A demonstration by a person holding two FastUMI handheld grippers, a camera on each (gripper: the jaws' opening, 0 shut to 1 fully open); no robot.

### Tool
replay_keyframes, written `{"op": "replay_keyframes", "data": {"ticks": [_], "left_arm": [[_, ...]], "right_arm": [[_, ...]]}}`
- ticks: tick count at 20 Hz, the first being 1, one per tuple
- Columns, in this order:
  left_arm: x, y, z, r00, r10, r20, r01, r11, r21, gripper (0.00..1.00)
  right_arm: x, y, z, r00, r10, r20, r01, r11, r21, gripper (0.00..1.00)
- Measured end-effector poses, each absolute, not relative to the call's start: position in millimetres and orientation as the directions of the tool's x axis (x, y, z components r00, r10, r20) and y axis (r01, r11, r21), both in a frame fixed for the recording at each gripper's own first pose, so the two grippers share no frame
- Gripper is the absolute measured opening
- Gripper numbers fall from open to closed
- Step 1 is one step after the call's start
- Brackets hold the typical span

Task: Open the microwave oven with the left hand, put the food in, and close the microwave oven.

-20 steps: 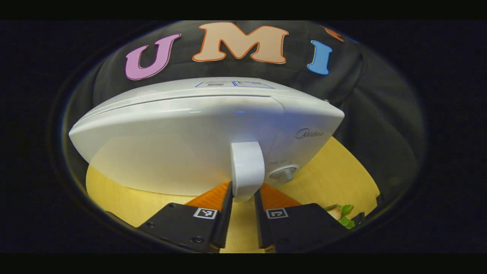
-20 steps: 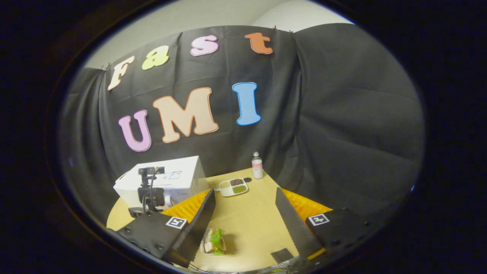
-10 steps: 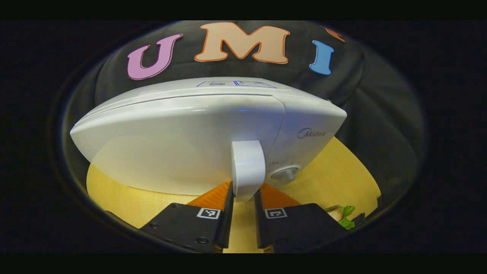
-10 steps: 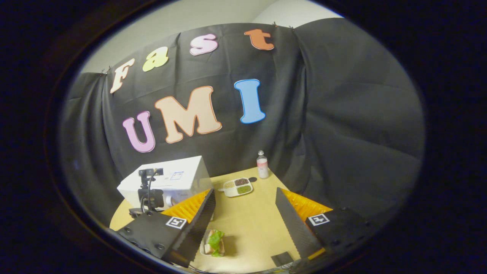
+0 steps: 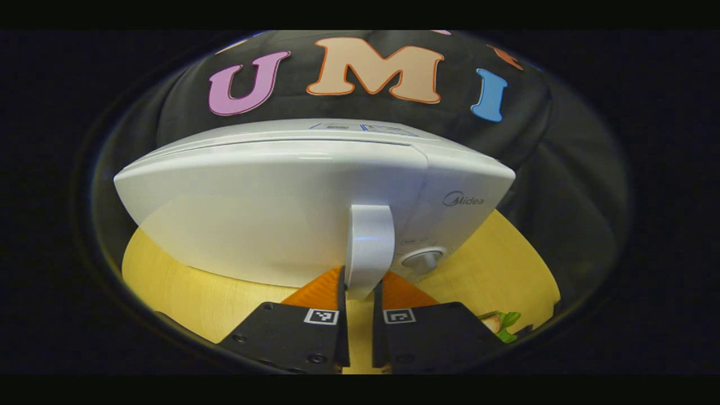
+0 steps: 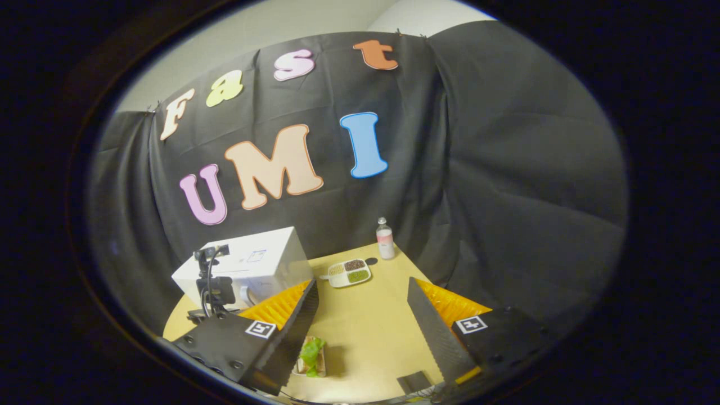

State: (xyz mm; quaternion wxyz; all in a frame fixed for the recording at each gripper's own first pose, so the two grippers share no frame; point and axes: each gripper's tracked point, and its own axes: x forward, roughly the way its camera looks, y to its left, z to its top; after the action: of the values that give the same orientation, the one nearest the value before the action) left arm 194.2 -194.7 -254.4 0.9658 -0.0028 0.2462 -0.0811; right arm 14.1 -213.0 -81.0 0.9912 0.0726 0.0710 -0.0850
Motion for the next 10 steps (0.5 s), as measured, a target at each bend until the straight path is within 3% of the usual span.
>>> {"op": "replay_keyframes", "data": {"ticks": [1, 2, 5, 6, 7, 8, 10], "left_arm": [[194, -195, -254, 0.868, -0.155, -0.472, 0.151, 0.987, -0.047, 0.15], [194, -194, -254, 0.871, -0.155, -0.466, 0.149, 0.988, -0.048, 0.15], [193, -195, -253, 0.877, -0.174, -0.448, 0.168, 0.984, -0.053, 0.13], [193, -195, -251, 0.880, -0.180, -0.440, 0.174, 0.983, -0.054, 0.12], [192, -195, -251, 0.881, -0.182, -0.437, 0.177, 0.983, -0.051, 0.11], [191, -195, -250, 0.884, -0.179, -0.432, 0.175, 0.983, -0.051, 0.11], [191, -195, -249, 0.891, -0.182, -0.417, 0.173, 0.983, -0.060, 0.10]], "right_arm": [[13, -213, -83, 0.975, -0.159, -0.157, 0.180, 0.976, 0.124, 0.92], [11, -214, -86, 0.974, -0.161, -0.163, 0.180, 0.977, 0.116, 0.99], [3, -212, -94, 0.970, -0.159, -0.184, 0.181, 0.978, 0.108, 0.99], [-1, -212, -97, 0.969, -0.159, -0.192, 0.182, 0.977, 0.110, 0.92], [-3, -211, -100, 0.967, -0.159, -0.200, 0.184, 0.976, 0.112, 0.92], [-6, -211, -104, 0.964, -0.162, -0.209, 0.188, 0.976, 0.112, 0.99], [-12, -211, -108, 0.960, -0.170, -0.223, 0.198, 0.974, 0.110, 0.99]]}}
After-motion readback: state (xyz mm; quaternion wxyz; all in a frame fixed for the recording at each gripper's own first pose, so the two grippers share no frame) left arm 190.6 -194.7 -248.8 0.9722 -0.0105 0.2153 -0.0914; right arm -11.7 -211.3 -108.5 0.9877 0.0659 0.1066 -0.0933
